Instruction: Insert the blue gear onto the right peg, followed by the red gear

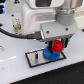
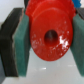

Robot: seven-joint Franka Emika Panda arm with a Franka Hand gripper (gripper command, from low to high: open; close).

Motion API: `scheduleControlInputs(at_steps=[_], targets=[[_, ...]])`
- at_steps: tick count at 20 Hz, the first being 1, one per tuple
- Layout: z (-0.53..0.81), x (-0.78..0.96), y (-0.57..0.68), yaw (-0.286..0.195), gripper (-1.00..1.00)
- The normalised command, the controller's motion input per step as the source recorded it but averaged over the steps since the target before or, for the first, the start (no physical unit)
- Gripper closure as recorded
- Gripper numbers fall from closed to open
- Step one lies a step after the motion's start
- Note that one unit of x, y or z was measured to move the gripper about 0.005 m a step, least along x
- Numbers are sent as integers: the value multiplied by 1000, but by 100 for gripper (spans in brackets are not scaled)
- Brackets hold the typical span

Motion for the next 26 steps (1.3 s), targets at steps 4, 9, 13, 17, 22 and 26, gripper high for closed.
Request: scheduleControlInputs(at_steps=[4,9,13,17,22,26], targets=[[132,213,-48,0,100],[-19,243,-96,0,100],[-27,234,-129,0,100],[188,209,-26,0,100],[254,196,1,0,100],[176,216,-37,0,100]])
